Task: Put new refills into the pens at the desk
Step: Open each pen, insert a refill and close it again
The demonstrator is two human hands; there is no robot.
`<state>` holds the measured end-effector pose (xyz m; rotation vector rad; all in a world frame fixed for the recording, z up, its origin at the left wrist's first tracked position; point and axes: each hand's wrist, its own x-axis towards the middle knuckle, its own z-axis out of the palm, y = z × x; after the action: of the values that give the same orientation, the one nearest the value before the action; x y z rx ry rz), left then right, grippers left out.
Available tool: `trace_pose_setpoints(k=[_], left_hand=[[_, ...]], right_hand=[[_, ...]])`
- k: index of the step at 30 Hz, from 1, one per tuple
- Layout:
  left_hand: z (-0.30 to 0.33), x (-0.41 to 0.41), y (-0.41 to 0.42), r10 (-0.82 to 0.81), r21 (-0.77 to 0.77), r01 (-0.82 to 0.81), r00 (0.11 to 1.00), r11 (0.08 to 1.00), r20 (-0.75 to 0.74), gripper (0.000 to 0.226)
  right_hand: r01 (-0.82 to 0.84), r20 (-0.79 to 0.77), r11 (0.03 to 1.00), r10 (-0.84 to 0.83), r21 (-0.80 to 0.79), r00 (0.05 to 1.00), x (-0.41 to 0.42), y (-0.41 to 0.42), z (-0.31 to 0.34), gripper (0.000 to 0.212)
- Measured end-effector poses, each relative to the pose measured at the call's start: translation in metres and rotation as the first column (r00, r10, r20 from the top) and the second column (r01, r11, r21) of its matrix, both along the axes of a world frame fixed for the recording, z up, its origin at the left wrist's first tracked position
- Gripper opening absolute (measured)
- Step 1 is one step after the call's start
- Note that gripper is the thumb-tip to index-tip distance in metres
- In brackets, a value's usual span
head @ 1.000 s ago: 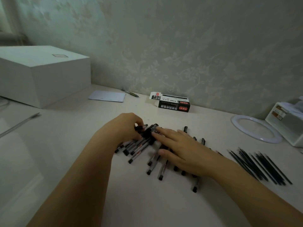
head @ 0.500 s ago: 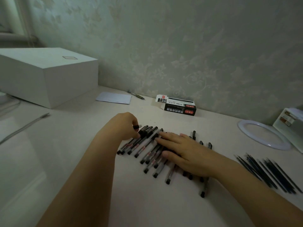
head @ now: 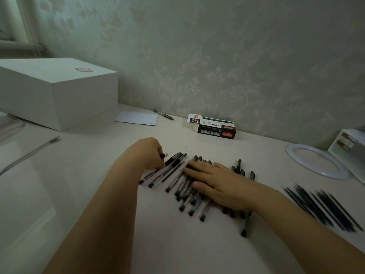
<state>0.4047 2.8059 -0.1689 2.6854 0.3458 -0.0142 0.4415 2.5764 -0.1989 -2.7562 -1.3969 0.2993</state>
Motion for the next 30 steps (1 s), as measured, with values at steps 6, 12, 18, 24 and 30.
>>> trace_pose_setpoints(k=[6, 12, 18, 24, 30], left_hand=[[-0.001, 0.000, 0.001, 0.015, 0.000, -0.015, 1.000, 1.000, -0.016, 0.014], [0.003, 0.001, -0.005, -0.056, -0.029, 0.059, 0.994, 0.998, 0.096, 0.017], [-0.001, 0.001, -0.022, -0.126, 0.060, 0.124, 0.992, 0.990, 0.020, 0.018], [-0.008, 0.006, -0.026, -0.100, 0.108, 0.097, 0.995, 0.989, 0.029, 0.024], [0.000, 0.007, -0.029, -0.098, -0.107, 0.120, 0.977, 0.987, 0.189, 0.033]], right_hand=[[0.054, -0.006, 0.991, -0.054, 0.121, 0.999, 0.001, -0.018, 0.002, 0.060], [0.032, 0.197, 0.937, -0.107, 0.349, 0.975, 0.000, -0.004, 0.013, 0.029], [0.060, 0.229, 0.918, -0.160, 0.392, 0.960, 0.010, 0.028, 0.028, 0.021], [0.078, 0.196, 0.940, -0.150, 0.331, 0.969, 0.013, 0.031, 0.019, 0.019], [0.145, 0.142, 0.878, -0.233, 0.457, 0.962, 0.014, 0.028, 0.013, 0.020]])
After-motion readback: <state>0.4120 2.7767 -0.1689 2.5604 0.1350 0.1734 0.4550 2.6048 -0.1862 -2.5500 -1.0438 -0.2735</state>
